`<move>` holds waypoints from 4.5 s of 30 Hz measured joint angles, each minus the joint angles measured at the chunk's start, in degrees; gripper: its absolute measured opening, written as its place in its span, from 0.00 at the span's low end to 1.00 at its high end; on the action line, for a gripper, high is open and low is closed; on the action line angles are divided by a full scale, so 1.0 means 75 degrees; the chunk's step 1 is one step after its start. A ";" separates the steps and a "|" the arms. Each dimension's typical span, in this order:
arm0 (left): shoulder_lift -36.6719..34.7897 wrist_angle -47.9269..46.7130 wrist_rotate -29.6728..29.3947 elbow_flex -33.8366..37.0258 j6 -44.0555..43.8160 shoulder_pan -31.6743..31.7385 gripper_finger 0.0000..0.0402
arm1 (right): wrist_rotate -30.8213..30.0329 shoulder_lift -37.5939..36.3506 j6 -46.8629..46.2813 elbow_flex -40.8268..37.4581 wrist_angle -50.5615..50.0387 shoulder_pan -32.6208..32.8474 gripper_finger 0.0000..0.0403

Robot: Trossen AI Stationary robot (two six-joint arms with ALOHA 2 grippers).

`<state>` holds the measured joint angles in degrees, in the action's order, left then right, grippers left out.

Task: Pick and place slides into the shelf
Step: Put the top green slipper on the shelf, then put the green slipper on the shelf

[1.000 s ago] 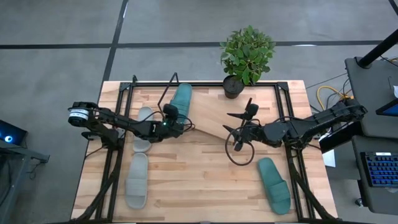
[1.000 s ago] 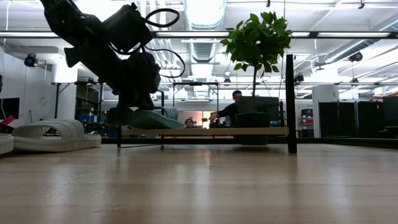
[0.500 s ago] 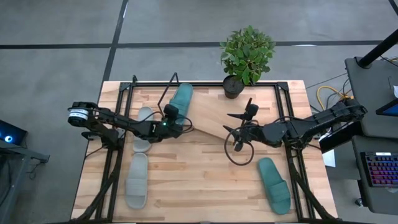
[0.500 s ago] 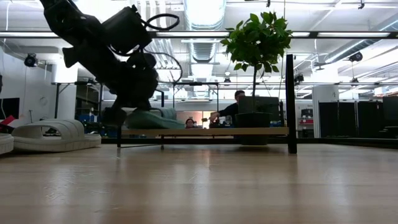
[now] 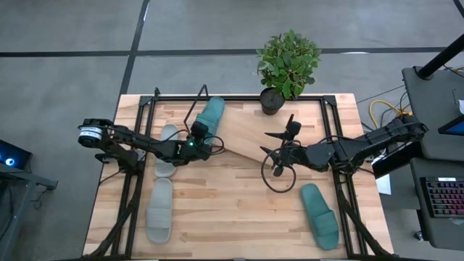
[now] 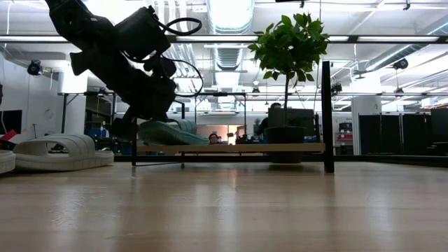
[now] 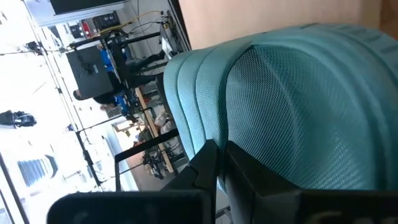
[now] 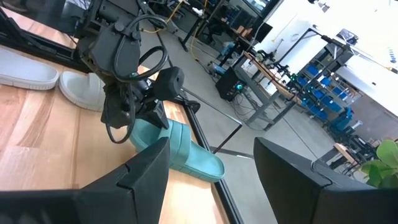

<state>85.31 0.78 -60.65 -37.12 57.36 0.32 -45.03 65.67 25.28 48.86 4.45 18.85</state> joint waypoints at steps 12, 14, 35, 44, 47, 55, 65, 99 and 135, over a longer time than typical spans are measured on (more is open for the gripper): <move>-0.0031 -0.0050 -0.0016 0.0006 -0.0236 0.0000 0.08 | -0.0001 0.0000 -0.0196 -0.0003 -0.0165 0.0000 0.56; -0.0031 -0.0059 0.0010 0.0006 -0.0230 0.0000 0.12 | -0.0001 0.0000 -0.0193 -0.0003 -0.0166 0.0000 0.56; -0.0692 -0.1280 0.0124 -0.0147 -0.1638 -0.0207 0.42 | -0.0004 0.0000 -0.0374 -0.0003 -0.0375 0.0000 0.56; -0.1891 -0.2719 0.1454 -0.0213 -0.4069 -0.0602 0.42 | -0.0004 0.0000 -0.0372 -0.0006 -0.0378 0.0000 0.56; -0.2343 -0.2655 0.1499 -0.0213 -0.5126 -0.0920 0.42 | -0.0004 0.0000 -0.0374 -0.0006 -0.0388 0.0000 0.56; -0.3429 -0.0760 0.3123 -0.0076 -0.6476 -0.1948 0.42 | 0.0021 0.0000 -0.0640 -0.0006 -0.0404 0.0000 0.56; -0.3958 0.0950 0.3659 -0.0057 -0.7166 -0.2594 0.36 | -0.0002 -0.0119 -0.0471 0.0148 -0.0353 0.0999 0.51; -0.3374 0.2379 0.6810 0.0029 -0.6790 -0.2629 0.04 | 0.1823 0.0347 -0.6927 0.1550 -0.5162 0.6222 0.46; -0.2798 0.2360 0.5637 0.0122 -0.6580 -0.2623 0.04 | 0.1796 0.6820 -1.3380 0.7458 -1.2598 0.7743 0.46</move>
<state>64.33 18.48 -18.37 -36.21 8.01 -19.35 -31.56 116.82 -75.07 104.80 -90.04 76.93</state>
